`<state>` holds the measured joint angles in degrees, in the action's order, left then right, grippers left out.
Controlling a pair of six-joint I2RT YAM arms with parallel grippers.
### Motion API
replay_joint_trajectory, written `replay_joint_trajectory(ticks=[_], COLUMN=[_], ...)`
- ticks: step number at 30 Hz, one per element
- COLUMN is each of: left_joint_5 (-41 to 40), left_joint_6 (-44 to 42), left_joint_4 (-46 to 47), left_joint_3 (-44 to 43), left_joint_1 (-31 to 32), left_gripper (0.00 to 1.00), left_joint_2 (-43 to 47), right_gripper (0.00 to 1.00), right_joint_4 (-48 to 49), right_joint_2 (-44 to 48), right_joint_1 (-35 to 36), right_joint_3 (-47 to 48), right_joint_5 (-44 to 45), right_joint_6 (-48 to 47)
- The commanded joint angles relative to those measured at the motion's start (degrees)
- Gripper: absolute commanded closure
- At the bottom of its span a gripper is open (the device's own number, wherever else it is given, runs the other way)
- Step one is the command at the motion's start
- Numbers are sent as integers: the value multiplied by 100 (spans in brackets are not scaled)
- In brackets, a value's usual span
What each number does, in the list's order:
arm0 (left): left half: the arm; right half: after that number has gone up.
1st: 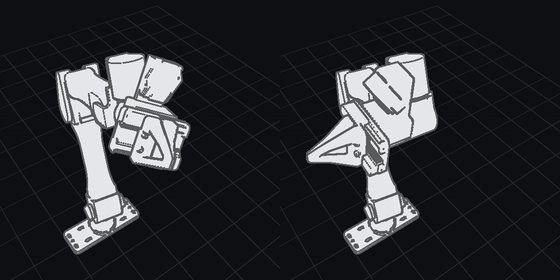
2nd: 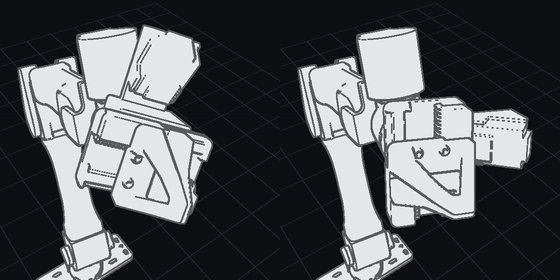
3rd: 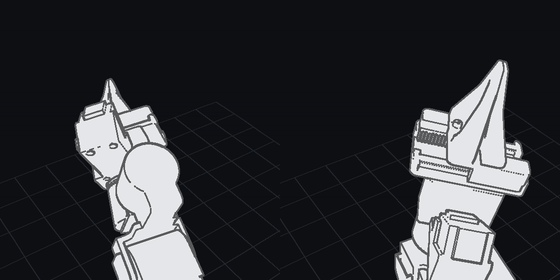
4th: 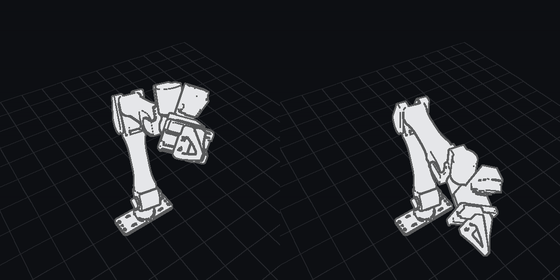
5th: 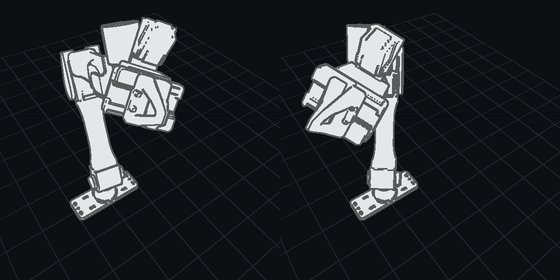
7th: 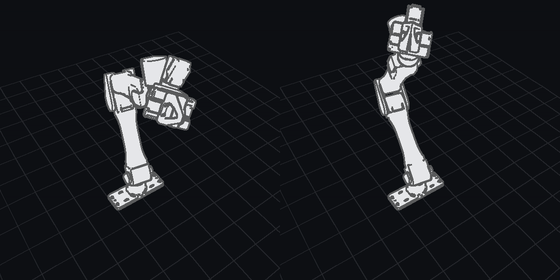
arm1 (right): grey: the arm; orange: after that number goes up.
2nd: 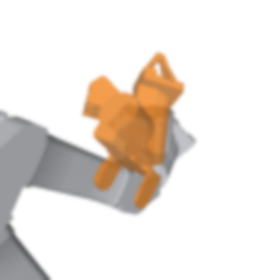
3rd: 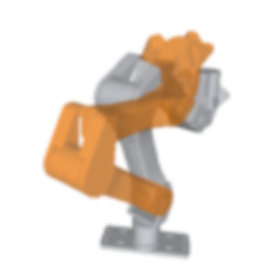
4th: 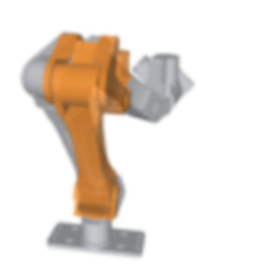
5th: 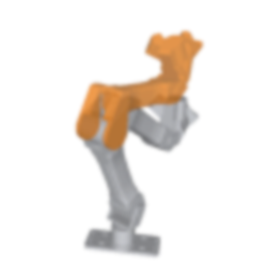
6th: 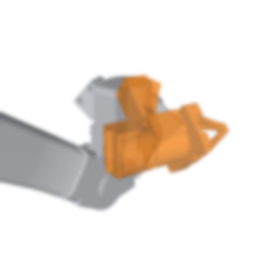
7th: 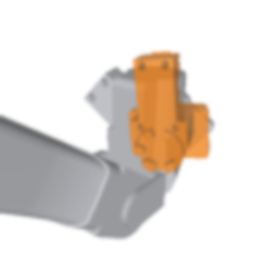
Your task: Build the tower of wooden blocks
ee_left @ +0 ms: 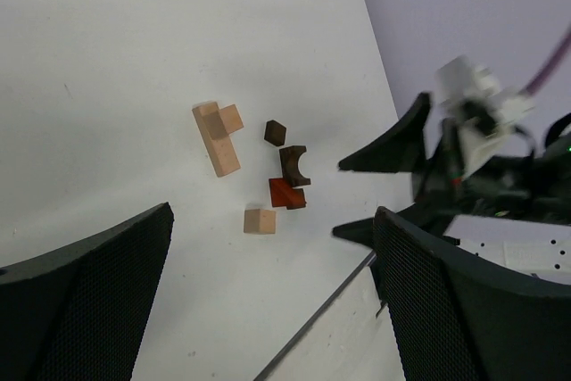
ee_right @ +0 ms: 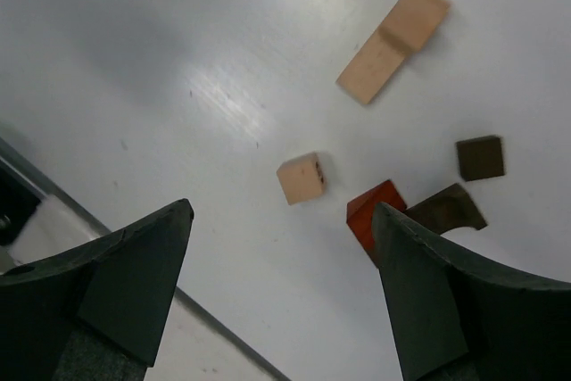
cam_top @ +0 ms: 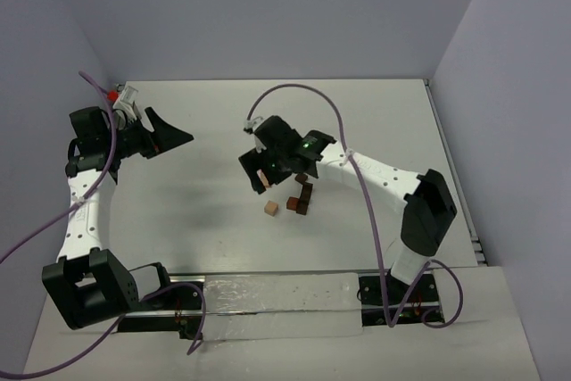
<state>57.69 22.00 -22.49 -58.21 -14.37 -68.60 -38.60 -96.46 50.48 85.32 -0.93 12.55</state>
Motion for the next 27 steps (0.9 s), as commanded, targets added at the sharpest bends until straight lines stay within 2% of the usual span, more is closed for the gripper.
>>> replay_joint_trajectory(ticks=[1,6,14,24,27], left_joint_5=[49,14,-4,58,53], left_joint_6=[-203,-283,-276,-252,-240], left_joint_4=[-130,-202,-159,-80,-48], left_joint_3=[-371,-235,-120,-26,22], left_joint_1=[-39,-40,-40,-39,-43], left_gripper=[1,1,1,1,1], left_joint_2=[181,256,310,295,337], right_gripper=[13,16,21,22,26], right_joint_4=[-57,-98,1,456,565], right_joint_2=[-408,-959,-1352,-1472,-1472], right_joint_1=[313,476,534,516,516], right_joint_3=[-314,-161,-168,-493,-567], right_joint_5=[-232,-300,26,304,252], right_joint_6=[-489,-574,-819,-1194,-1463])
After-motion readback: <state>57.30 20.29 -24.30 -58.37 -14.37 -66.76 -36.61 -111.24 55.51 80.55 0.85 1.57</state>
